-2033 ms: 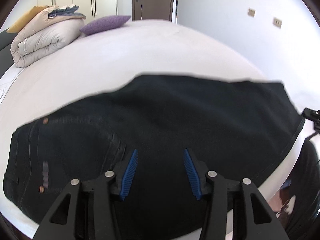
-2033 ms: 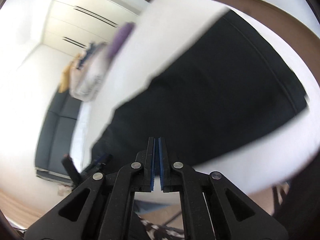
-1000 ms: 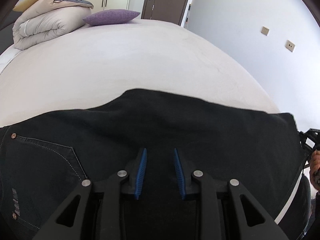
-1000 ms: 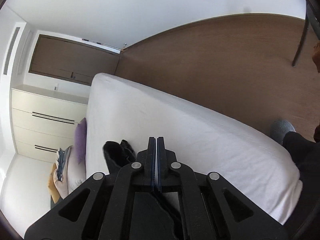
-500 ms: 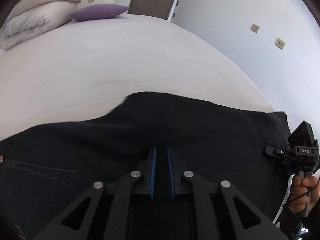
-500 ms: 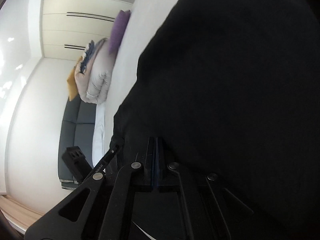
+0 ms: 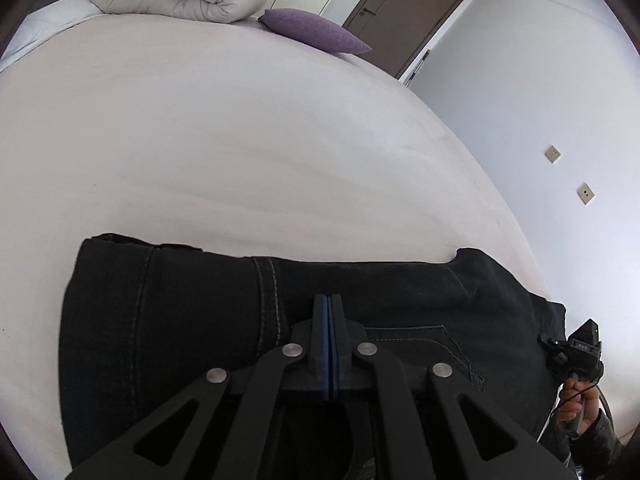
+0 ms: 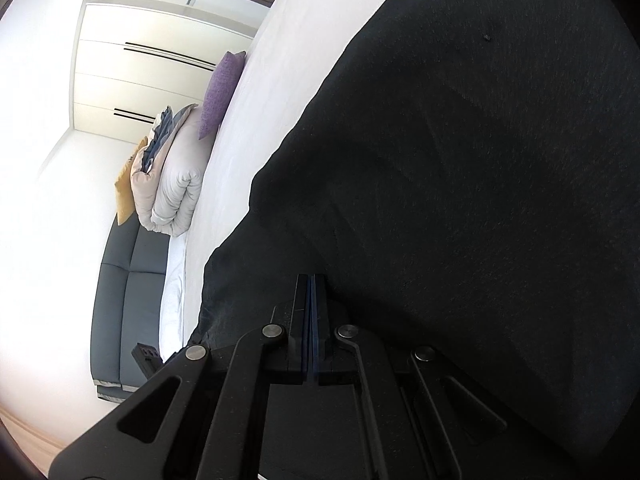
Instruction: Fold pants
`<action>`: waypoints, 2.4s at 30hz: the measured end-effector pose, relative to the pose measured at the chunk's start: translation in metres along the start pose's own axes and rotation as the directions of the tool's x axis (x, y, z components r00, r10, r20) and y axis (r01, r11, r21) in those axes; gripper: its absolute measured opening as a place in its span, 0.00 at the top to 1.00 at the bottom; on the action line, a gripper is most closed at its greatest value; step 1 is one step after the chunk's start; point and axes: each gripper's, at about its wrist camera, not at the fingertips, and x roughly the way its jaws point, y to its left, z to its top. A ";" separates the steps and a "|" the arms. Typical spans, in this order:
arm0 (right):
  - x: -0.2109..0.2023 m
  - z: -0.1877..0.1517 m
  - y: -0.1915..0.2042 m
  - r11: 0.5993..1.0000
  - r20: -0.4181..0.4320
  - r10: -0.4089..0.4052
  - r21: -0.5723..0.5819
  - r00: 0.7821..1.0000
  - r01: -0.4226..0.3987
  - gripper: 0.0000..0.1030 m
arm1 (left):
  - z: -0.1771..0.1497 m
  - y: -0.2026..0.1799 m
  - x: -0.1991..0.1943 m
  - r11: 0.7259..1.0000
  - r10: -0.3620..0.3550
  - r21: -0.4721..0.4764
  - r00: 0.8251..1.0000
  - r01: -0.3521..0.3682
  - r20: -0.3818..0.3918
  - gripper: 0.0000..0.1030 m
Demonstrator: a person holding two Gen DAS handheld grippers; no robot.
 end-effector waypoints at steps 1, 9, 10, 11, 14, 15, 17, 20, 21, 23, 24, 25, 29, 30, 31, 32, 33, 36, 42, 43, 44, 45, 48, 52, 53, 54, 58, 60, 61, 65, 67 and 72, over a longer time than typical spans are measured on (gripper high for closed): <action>-0.001 0.000 0.000 1.000 0.004 -0.003 -0.004 1.000 0.003 1.00 | 0.000 -0.001 -0.005 0.999 0.054 0.004 0.998 -0.054 0.021 0.96; -0.032 -0.029 -0.004 0.999 0.030 -0.010 -0.039 0.999 0.011 1.00 | -0.012 -0.092 0.019 0.831 -0.505 -0.200 0.855 0.519 0.120 1.00; -0.037 -0.036 -0.003 0.999 0.028 -0.007 -0.037 1.000 0.008 1.00 | -0.016 -0.118 0.039 0.801 -0.558 -0.205 0.826 0.562 0.082 1.00; -0.037 -0.021 -0.008 0.999 0.025 -0.004 -0.034 1.000 0.005 1.00 | -0.022 -0.147 0.065 0.781 -0.597 -0.215 0.802 0.587 0.022 1.00; -0.041 -0.016 -0.009 1.000 0.016 -0.002 -0.030 1.000 0.003 1.00 | -0.037 -0.193 0.133 0.834 -0.540 -0.233 0.827 0.501 -0.154 1.00; -0.041 -0.015 -0.010 1.000 0.012 0.000 -0.031 1.000 0.001 1.00 | -0.038 -0.192 0.143 0.841 -0.524 -0.255 0.835 0.477 -0.166 0.97; -0.042 -0.014 -0.011 0.999 0.003 0.012 -0.030 1.000 -0.012 1.00 | -0.030 -0.175 0.140 0.795 -0.567 -0.322 0.819 0.515 -0.090 0.97; -0.042 -0.013 -0.009 0.999 0.006 0.015 -0.033 1.000 -0.015 1.00 | -0.008 -0.133 0.134 0.806 -0.501 -0.375 0.865 0.458 -0.021 0.97; -0.041 -0.013 -0.008 0.999 0.007 0.014 -0.036 1.000 -0.014 1.00 | -0.004 -0.118 0.130 0.798 -0.487 -0.405 0.873 0.446 0.002 0.97; -0.043 -0.012 -0.008 0.999 0.006 0.020 -0.035 1.000 -0.019 1.00 | 0.007 -0.093 0.118 0.822 -0.416 -0.417 0.909 0.389 0.027 0.97; -0.043 -0.012 -0.008 0.999 0.004 0.021 -0.030 1.000 -0.021 1.00 | 0.009 -0.083 0.112 0.821 -0.397 -0.430 0.917 0.375 0.042 0.97; -0.045 -0.011 -0.008 0.999 0.004 0.021 -0.028 1.000 -0.021 1.00 | 0.011 -0.072 0.103 0.822 -0.368 -0.443 0.927 0.358 0.067 0.97; -0.047 -0.012 -0.007 1.000 0.005 0.023 -0.019 1.000 -0.023 1.00 | 0.016 -0.040 0.052 0.809 -0.228 -0.506 0.953 0.300 0.201 1.00; -0.049 -0.012 -0.004 1.000 0.004 0.015 -0.009 1.000 -0.015 1.00 | 0.012 -0.042 0.042 0.799 -0.245 -0.506 0.944 0.326 0.222 1.00; -0.052 -0.013 -0.001 1.000 0.007 0.013 0.000 1.000 -0.013 1.00 | 0.004 -0.052 0.033 0.791 -0.280 -0.494 0.932 0.360 0.231 1.00; -0.057 -0.015 0.003 0.999 0.006 0.049 0.008 0.999 -0.049 1.00 | -0.003 -0.069 0.027 0.788 -0.324 -0.472 0.918 0.396 0.229 1.00; -0.054 -0.018 0.013 0.996 -0.004 0.089 0.003 0.996 -0.089 1.00 | -0.012 -0.092 0.025 0.785 -0.369 -0.445 0.902 0.431 0.224 1.00; -0.030 -0.035 0.045 0.988 -0.106 0.142 -0.044 0.984 -0.147 1.00 | -0.046 -0.160 0.049 0.792 -0.439 -0.399 0.885 0.463 0.156 1.00; 0.001 -0.053 0.023 0.992 -0.177 0.126 0.028 0.976 -0.123 1.00 | -0.073 -0.207 0.110 0.873 -0.351 -0.354 0.936 0.335 0.020 0.96; -0.009 -0.049 0.019 0.994 -0.139 0.105 0.027 0.985 -0.102 1.00 | -0.069 -0.210 0.110 0.877 -0.341 -0.355 0.940 0.323 0.011 0.96; -0.022 -0.044 0.012 0.997 -0.089 0.073 0.036 0.993 -0.070 1.00 | -0.070 -0.208 0.109 0.877 -0.341 -0.358 0.940 0.321 0.008 0.96; -0.034 -0.039 0.001 0.995 -0.052 0.075 0.076 0.996 -0.071 1.00 | -0.071 -0.208 0.109 0.875 -0.344 -0.359 0.939 0.324 0.010 0.95; -0.077 -0.034 -0.036 0.976 0.059 0.084 0.198 0.995 -0.094 1.00 | -0.079 -0.207 0.102 0.887 -0.324 -0.345 0.946 0.308 0.014 0.95; -0.125 -0.046 -0.062 0.971 0.127 0.047 0.229 0.991 -0.075 1.00 | -0.082 -0.206 0.100 0.894 -0.311 -0.334 0.950 0.298 0.015 0.95; -0.138 -0.048 -0.073 0.964 0.157 0.045 0.254 0.987 -0.084 1.00 | -0.088 -0.202 0.093 0.898 -0.307 -0.327 0.952 0.294 0.014 0.95; -0.147 -0.049 -0.081 0.957 0.180 0.054 0.270 0.982 -0.102 1.00 | -0.090 -0.200 0.091 0.902 -0.300 -0.320 0.954 0.289 0.014 0.95; -0.174 -0.055 -0.091 0.952 0.240 0.020 0.292 0.971 -0.092 1.00 | -0.098 -0.193 0.082 0.910 -0.287 -0.308 0.958 0.279 0.019 0.95; -0.184 -0.062 -0.095 0.949 0.260 0.003 0.302 0.966 -0.085 1.00 | -0.101 -0.193 0.082 0.910 -0.283 -0.308 0.959 0.276 0.023 0.95; -0.189 -0.065 -0.095 0.947 0.271 -0.009 0.310 0.963 -0.078 1.00 | -0.103 -0.193 0.080 0.911 -0.282 -0.308 0.959 0.275 0.024 0.95; -0.213 -0.071 -0.094 0.944 0.321 -0.089 0.328 0.943 -0.023 1.00 | -0.116 -0.170 0.061 0.913 -0.278 -0.302 0.960 0.273 0.027 0.95; -0.226 -0.071 -0.096 0.943 0.338 -0.120 0.334 0.934 0.000 1.00 | -0.117 -0.171 0.060 0.915 -0.276 -0.299 0.961 0.272 0.029 0.95; -0.235 -0.073 -0.098 0.940 0.347 -0.144 0.342 0.927 0.018 1.00 | -0.122 -0.163 0.052 0.915 -0.276 -0.297 0.961 0.272 0.030 0.95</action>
